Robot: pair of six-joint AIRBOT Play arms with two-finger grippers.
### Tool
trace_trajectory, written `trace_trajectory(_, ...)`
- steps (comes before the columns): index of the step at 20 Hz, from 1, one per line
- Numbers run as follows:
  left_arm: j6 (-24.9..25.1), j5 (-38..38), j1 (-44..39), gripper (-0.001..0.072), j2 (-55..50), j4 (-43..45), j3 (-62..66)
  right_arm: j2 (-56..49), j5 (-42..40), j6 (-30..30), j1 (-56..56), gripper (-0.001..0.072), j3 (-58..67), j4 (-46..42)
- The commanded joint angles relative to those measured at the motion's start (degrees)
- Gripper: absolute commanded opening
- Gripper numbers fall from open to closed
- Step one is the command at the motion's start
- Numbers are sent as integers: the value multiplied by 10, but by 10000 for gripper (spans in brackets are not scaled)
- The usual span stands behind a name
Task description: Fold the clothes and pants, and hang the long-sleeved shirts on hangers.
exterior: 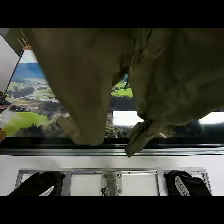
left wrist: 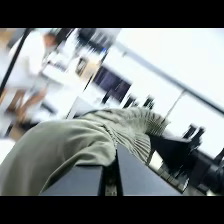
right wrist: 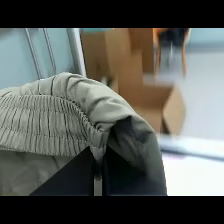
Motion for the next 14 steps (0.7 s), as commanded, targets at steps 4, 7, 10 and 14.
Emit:
trace_trajectory(4,37,91,-94,19,-47,-1,160,20,-99,10,0,10,103,28)
trace_trajectory(7,74,158,-88,18,2,1,44,14,-70,17,0,10,103,28)
trace_trajectory(10,50,157,-30,18,39,28,-75,-17,-21,37,0,10,99,36)
trace_trajectory(14,-19,84,95,19,22,27,-193,-90,35,37,3,10,47,77)
